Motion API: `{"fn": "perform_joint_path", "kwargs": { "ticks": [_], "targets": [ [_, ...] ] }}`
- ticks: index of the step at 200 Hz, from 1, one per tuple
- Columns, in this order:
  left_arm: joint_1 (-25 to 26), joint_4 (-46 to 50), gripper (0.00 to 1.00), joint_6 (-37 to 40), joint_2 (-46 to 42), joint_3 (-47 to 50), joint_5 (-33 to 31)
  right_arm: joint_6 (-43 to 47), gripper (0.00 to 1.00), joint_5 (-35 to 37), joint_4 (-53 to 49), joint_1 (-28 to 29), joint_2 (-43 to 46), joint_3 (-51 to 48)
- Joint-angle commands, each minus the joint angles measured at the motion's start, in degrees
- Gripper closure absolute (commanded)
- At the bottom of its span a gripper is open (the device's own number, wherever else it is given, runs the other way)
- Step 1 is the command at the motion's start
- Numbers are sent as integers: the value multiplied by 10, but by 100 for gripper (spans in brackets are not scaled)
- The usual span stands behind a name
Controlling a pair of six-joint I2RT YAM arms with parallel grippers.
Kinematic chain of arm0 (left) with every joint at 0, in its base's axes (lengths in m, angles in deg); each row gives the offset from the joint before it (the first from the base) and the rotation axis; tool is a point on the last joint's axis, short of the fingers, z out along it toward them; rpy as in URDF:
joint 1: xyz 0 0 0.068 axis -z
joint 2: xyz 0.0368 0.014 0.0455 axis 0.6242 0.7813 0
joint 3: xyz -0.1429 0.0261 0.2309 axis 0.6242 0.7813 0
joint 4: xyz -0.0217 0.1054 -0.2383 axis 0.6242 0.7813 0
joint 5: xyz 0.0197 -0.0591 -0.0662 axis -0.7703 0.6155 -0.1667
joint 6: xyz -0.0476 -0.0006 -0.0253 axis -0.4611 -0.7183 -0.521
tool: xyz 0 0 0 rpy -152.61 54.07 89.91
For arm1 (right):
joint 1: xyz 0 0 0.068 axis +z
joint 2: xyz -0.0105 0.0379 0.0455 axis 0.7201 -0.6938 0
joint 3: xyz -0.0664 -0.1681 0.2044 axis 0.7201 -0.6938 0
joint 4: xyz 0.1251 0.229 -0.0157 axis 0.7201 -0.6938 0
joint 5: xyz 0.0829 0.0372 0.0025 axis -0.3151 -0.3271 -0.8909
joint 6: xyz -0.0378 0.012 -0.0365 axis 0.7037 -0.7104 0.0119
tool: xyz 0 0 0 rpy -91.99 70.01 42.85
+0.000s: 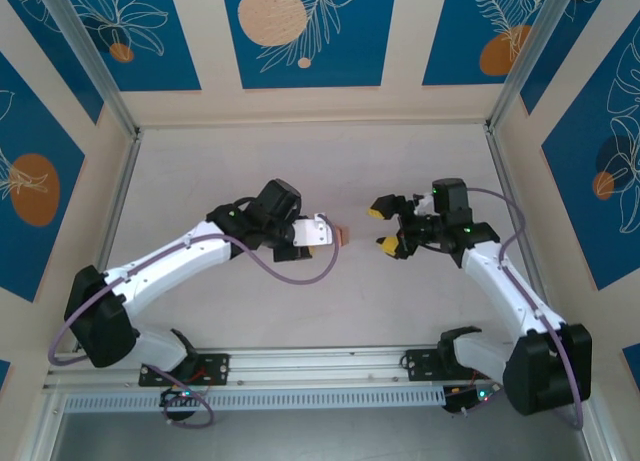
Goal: Fold the paper box
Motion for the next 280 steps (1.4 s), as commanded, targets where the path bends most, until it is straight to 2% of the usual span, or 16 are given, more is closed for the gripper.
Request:
{"fn": "perform_joint_path", "kwargs": {
  "ticks": [1,16,50,86,121,171,178,190,219,243,280],
  "targets": [
    [-14,89,57,3,28,-46,54,99,16,39,-85,-10,31,27],
    [-17,119,57,8,59,-72,64,135,16,64,-104,-5,41,39],
    [-28,177,55,18,121,-129,143,193,16,92,-125,15,39,67],
    [-33,230,53,33,191,-185,141,247,18,150,-141,56,20,93],
    [-33,191,49,34,220,-177,134,261,21,221,-125,83,14,84],
    [-32,145,51,22,231,-155,128,294,30,250,-87,118,-2,58],
    [-33,144,46,21,226,-151,127,298,31,247,-79,124,-3,54],
    [-33,138,24,19,215,-142,121,300,34,243,-71,127,-4,48],
    [-33,122,19,17,186,-133,129,305,38,234,-51,128,-6,40],
    [-34,108,21,12,181,-137,142,304,42,232,-48,128,-20,48],
    [-36,122,46,15,216,-162,129,298,45,227,-43,146,-31,56]
  ]
}}
